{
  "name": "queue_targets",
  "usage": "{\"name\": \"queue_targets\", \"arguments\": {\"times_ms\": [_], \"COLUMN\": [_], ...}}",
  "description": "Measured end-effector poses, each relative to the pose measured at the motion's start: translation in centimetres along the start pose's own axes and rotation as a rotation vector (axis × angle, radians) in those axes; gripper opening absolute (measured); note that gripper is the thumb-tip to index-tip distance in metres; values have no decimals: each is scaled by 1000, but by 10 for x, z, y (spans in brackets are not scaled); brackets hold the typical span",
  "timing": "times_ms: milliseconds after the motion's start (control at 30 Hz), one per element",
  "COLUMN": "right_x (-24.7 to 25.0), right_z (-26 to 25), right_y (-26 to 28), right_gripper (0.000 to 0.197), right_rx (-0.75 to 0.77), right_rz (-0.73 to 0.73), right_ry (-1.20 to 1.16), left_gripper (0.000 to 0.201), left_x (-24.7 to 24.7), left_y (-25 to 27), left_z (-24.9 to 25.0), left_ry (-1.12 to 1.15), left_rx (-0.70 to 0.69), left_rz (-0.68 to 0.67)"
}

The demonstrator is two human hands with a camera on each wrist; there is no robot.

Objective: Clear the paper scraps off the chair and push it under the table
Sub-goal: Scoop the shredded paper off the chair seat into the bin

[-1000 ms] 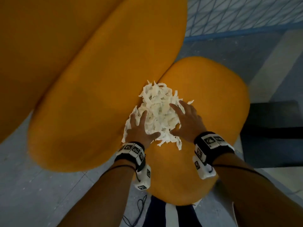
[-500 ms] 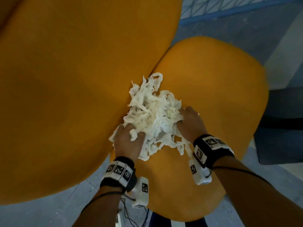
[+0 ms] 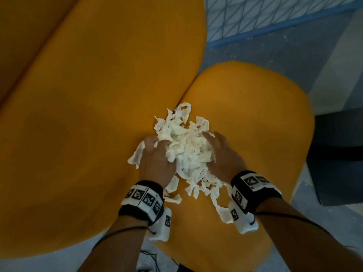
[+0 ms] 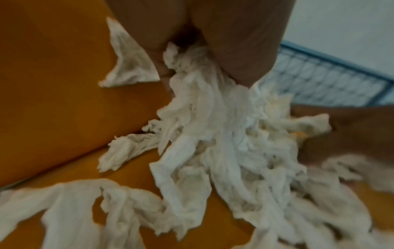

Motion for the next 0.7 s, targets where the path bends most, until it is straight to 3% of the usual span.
{"name": "queue_targets", "arguments": {"times_ms": [67, 133, 233, 333, 467, 600, 700], "right_x": [-9, -17, -25, -15, 2, 20, 36], "right_z": [-3, -5, -2, 12, 39, 42, 36], "right_y": [-12, -22, -24, -13, 14, 49, 73], "right_gripper": [98, 95, 60, 13, 18, 31, 44], "right_rx": [-7, -23, -66, -215, -427, -551, -546], "right_rz": [-25, -34, -91, 2, 174, 197, 244], "right_ry": [98, 180, 195, -81, -434, -651, -726], "left_gripper": [50, 55, 63, 67, 41, 60, 31], "left_x": [-28, -54, -59, -44, -8, 31, 62], "left_y": [-11, -14, -18, -16, -7, 3, 10], "left_z": [2, -6, -21, -23, -26, -20, 7], "left_ry": [-151, -241, -100, 54, 136, 200, 254], "left_rx": [-44, -47, 31, 44, 24, 34, -159], "left_rz": [-134, -274, -306, -278, -159, -104, -9]}}
Point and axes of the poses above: each hand's wrist, its own y-axis away from the middle knuckle, its own x-axis out of the back of the hand, z = x × y, the point moved 9 cm from there along -y, towards the middle knuckle, and after that the axes turned 12 degrees about y, right-handed, at the moved point
